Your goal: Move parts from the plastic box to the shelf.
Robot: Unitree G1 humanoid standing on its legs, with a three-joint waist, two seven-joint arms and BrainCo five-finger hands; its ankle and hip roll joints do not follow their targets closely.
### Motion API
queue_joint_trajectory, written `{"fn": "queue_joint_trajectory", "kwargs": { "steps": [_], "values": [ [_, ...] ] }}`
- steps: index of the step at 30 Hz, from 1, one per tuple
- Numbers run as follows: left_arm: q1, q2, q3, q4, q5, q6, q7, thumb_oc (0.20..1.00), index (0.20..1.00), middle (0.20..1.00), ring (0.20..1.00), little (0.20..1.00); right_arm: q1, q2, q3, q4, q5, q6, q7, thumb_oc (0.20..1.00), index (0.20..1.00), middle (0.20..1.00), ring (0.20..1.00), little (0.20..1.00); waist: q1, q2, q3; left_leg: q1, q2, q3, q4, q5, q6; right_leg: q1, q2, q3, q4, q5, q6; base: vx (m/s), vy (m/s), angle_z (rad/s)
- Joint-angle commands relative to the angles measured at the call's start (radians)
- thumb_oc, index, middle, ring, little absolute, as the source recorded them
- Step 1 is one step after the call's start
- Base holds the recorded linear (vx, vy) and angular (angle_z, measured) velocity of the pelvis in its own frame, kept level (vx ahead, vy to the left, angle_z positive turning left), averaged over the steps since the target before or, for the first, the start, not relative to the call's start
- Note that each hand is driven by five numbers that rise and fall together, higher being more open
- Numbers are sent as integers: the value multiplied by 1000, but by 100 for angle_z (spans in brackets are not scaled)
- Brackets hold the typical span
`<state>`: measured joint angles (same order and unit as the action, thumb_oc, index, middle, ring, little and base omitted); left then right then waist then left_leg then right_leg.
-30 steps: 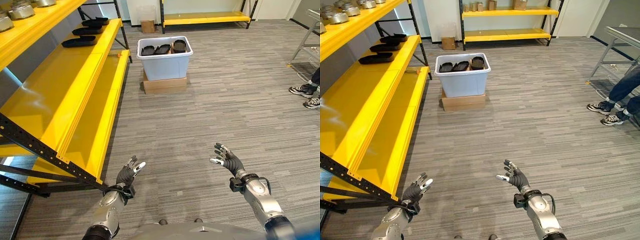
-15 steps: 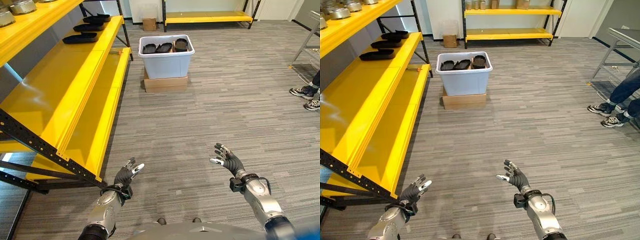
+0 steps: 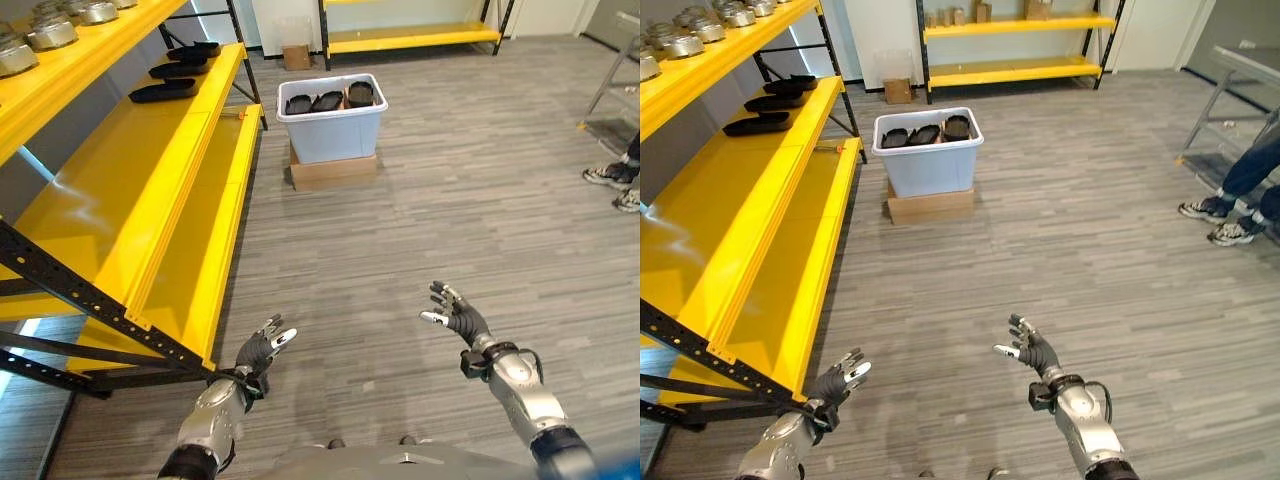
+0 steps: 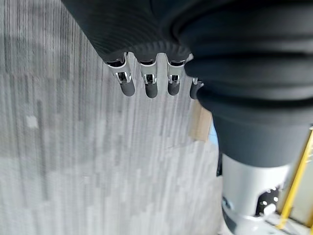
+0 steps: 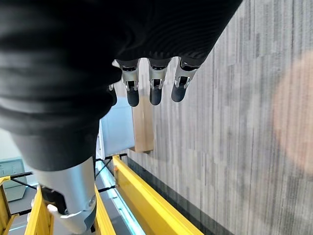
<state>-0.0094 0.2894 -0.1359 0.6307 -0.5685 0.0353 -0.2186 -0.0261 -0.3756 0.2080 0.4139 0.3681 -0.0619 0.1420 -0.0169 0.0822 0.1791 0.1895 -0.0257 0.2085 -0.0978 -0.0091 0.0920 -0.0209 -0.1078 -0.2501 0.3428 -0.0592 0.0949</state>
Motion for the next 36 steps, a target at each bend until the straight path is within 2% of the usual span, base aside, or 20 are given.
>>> {"fn": "queue_joint_trajectory", "kwargs": {
  "steps": [1,2,4,6,7,10,14,17,19,22,25,26,29,30,31,32,33,34,36],
  "values": [
    [-12,45,0,-30,12,-49,-28,1000,1000,1000,1000,1000,-71,30,2,-12,-11,-76,-21,1000,1000,1000,1000,1000,19,-75,19,1,-24,11,25,-27,7,-47,-128,-27,151,236,59,-1,359,3],
    [-5,43,2,-34,10,-48,-27,1000,1000,1000,1000,1000,-70,30,-1,-14,-15,-75,-22,1000,1000,1000,1000,1000,21,-72,26,10,-27,12,22,-31,6,-70,-136,-37,182,250,63,47,158,9],
    [6,39,0,-38,-7,-48,-27,1000,1000,1000,1000,1000,-74,15,-6,-17,-8,-83,2,1000,1000,1000,1000,1000,2,-86,37,30,-44,-13,11,-45,-2,-113,-63,-39,64,250,66,101,62,3],
    [13,34,-6,-41,5,-51,-35,1000,1000,1000,1000,1000,-63,8,-12,-37,-4,-79,14,1000,1000,1000,1000,1000,-14,-107,41,44,-59,-39,11,-58,-7,-128,-15,-25,-73,273,75,214,-47,1],
    [16,28,-25,-44,19,-51,-40,1000,1000,1000,1000,1000,-56,7,-21,-36,-8,-82,-28,1000,1000,1000,1000,1000,-17,-129,44,59,-78,-67,11,-74,-8,-151,-4,-24,-218,322,91,293,-81,39],
    [24,22,-50,-34,34,-62,-47,1000,1000,1000,1000,1000,-52,6,-38,-15,19,-83,-71,1000,1000,1000,1000,1000,-20,-135,49,81,-83,-95,11,-86,-10,-173,-2,-21,-349,353,98,261,-68,44],
    [43,7,-84,-24,48,-69,-64,1000,1000,1000,1000,1000,-22,19,-58,3,-5,-112,-109,1000,1000,1000,1000,1000,-36,-129,58,106,-83,-118,30,-107,-6,-171,10,14,-413,355,90,397,-50,35],
    [35,-3,-126,-22,75,-79,-101,1000,1000,1000,1000,1000,-7,24,-60,7,30,-86,-168,1000,1000,1000,1000,1000,-66,-133,31,98,-97,-163,70,-132,7,-149,27,111,-417,336,66,448,-36,66],
    [44,1,-137,-58,44,-77,-112,1000,1000,1000,1000,1000,17,23,-69,15,-20,-88,-218,1000,1000,1000,1000,1000,-78,-125,7,109,-96,-161,84,-154,5,-127,34,121,-399,313,49,547,-104,99],
    [62,-2,-146,-100,16,-62,-84,1000,1000,1000,1000,1000,30,19,-80,19,-4,-138,-304,1000,1000,1000,1000,1000,-85,-121,-15,120,-89,-153,104,-179,1,-107,48,129,-353,288,21,495,-142,44],
    [72,-15,-143,-102,20,-83,-65,1000,1000,1000,1000,1000,43,19,-106,-12,-9,-159,-323,1000,1000,1000,1000,1000,-96,-114,-32,112,-74,-158,138,-137,-18,-97,78,142,-337,254,-9,360,-145,-3],
    [75,-22,-138,-111,8,-95,-63,1000,1000,1000,1000,1000,55,15,-112,-52,-40,-163,-316,1000,1000,1000,1000,1000,-103,-110,-39,99,-62,-153,169,-98,-35,-85,98,146,-341,233,-25,390,-194,-16],
    [65,-30,-120,-133,4,-108,-43,1000,1000,1000,1000,1000,70,6,-113,-100,-65,-150,-306,1000,1000,1000,1000,1000,-110,-104,-52,71,-39,-141,257,-36,-67,-72,120,134,-345,196,-52,351,-220,-12],
    [53,-31,-114,-131,5,-120,-27,1000,1000,1000,1000,1000,74,0,-114,-107,-74,-154,-289,1000,1000,1000,1000,1000,-113,-104,-58,57,-29,-126,313,-9,-81,-68,129,122,-340,173,-66,316,-256,-11],
    [39,-31,-113,-127,-23,-88,-66,1000,1000,1000,1000,1000,78,-7,-111,-117,-89,-155,-289,1000,1000,1000,1000,1000,-119,-102,-64,39,-16,-98,397,27,-102,-65,134,106,-335,151,-83,289,-276,11],
    [30,-35,-117,-131,-17,-86,-113,1000,1000,1000,1000,1000,78,-18,-107,-126,-93,-173,-324,1000,1000,1000,1000,1000,-117,-104,-64,-12,-7,-66,526,80,-128,-47,135,84,-337,126,-106,289,-338,61],
    [18,-37,-131,-166,2,-91,-115,1000,1000,1000,1000,1000,78,-30,-118,-123,-86,-197,-356,1000,1000,1000,1000,1000,-108,-127,-42,-183,45,-21,818,112,-144,1,121,82,-343,103,-129,247,-286,59],
    [13,-39,-133,-175,-8,-83,-105,1000,1000,1000,1000,1000,77,-32,-117,-120,-92,-203,-362,1000,1000,1000,1000,1000,-107,-126,-30,-233,72,-17,888,109,-143,18,126,86,-342,98,-136,224,-189,52],
    [0,-41,-127,-176,-16,-77,-84,1000,1000,1000,1000,1000,74,-27,-113,-113,-91,-203,-344,1000,1000,1000,1000,1000,-107,-131,-17,-283,109,14,851,86,-121,51,124,106,-342,92,-135,178,20,-21]
  ]
}}
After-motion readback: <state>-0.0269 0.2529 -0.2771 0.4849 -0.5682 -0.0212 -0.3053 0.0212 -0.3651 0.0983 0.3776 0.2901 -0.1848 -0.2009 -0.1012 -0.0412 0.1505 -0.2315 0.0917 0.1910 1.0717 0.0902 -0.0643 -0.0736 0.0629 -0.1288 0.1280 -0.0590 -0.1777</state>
